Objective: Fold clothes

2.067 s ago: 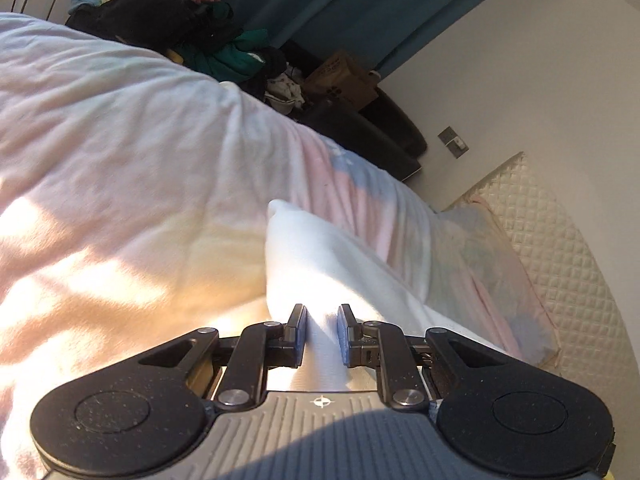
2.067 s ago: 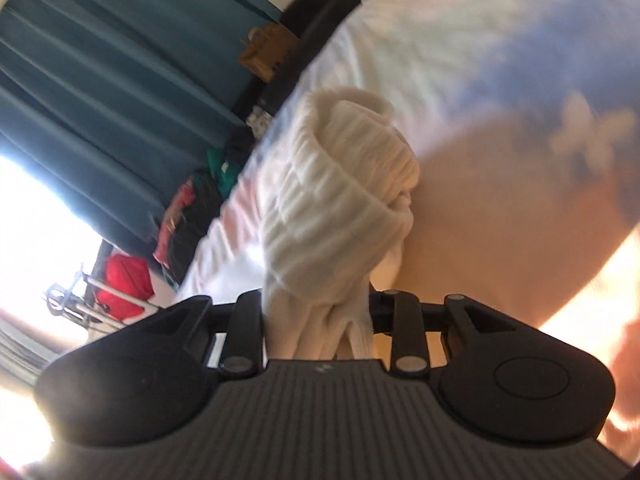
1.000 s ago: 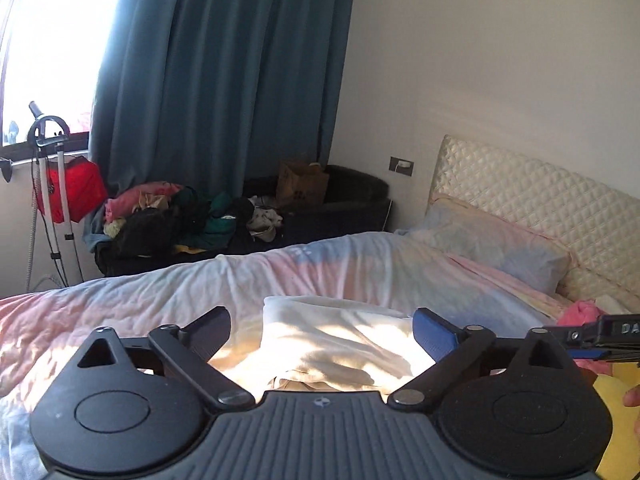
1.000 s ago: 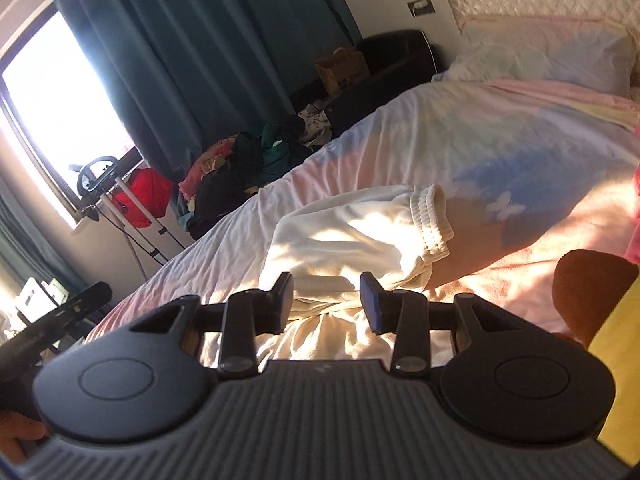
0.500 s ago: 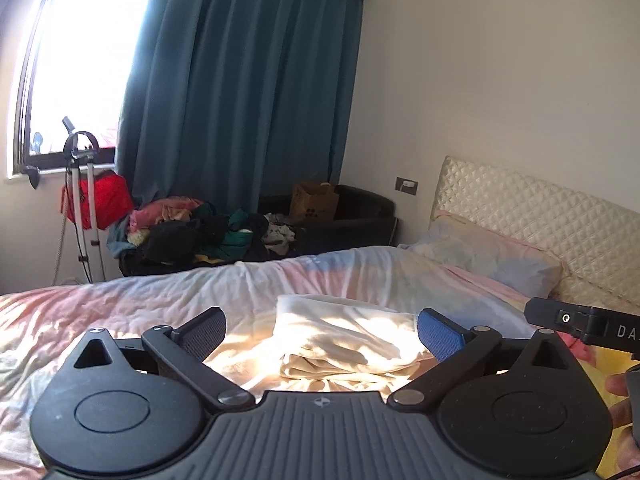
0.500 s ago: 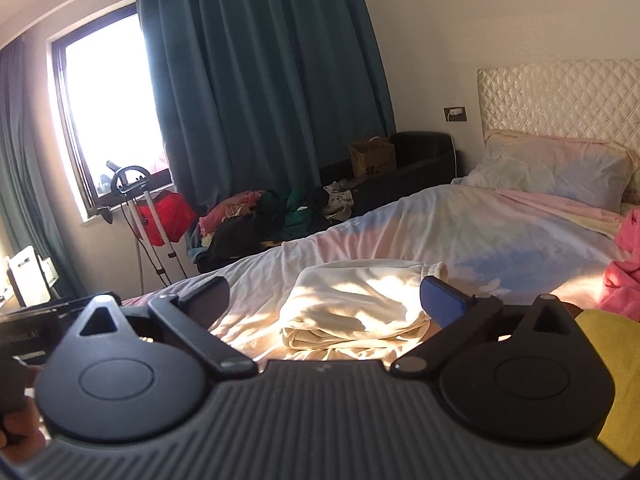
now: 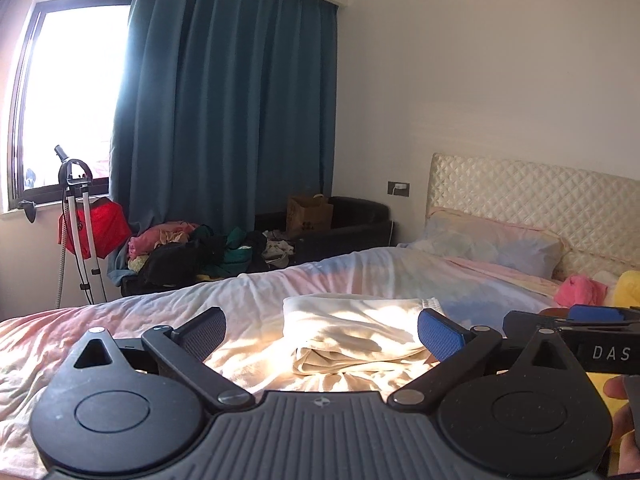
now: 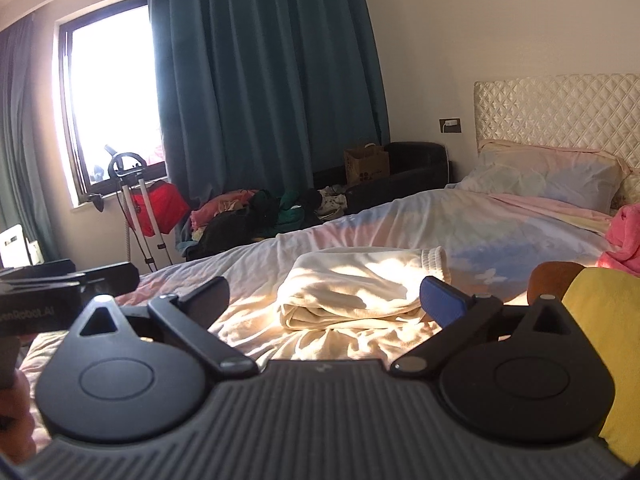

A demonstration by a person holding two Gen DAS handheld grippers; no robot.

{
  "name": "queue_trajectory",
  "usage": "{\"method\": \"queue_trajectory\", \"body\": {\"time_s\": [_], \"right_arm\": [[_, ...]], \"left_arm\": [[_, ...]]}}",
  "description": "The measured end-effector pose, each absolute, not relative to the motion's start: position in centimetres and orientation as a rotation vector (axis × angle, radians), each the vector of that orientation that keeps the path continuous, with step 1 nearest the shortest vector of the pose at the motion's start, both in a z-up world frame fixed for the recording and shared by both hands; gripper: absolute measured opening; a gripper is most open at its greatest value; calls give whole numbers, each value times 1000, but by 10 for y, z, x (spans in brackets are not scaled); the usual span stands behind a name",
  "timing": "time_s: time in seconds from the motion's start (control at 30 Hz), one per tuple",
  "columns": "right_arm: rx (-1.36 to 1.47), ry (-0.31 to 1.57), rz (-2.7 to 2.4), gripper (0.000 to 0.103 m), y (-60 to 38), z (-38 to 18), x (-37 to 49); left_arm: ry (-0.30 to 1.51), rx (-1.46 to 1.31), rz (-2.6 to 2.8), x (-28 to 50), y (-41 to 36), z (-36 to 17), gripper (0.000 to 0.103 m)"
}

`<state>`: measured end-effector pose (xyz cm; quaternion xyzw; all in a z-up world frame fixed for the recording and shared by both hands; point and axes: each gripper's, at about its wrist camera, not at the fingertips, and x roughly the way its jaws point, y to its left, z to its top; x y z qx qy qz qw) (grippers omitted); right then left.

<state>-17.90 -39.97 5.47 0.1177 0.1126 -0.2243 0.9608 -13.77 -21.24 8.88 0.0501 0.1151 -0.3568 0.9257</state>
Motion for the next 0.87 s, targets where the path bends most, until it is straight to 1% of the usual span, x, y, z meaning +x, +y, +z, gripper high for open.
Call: {"method": "queue_trajectory", "body": {"time_s": [0.1, 0.23, 0.43, 0.87], "right_arm": [[211, 227, -501, 103, -396, 42, -176], [184, 226, -537, 103, -389, 27, -173], [126, 225, -553, 103, -375, 19, -167], [129, 238, -567, 103, -368, 15, -166]], "left_arm": [[259, 118, -743, -132, -210, 68, 103], [282, 102, -728, -128, -208, 58, 103], [280, 75, -714, -127, -207, 49, 103], [277, 84, -703, -126, -207, 47, 103]]}}
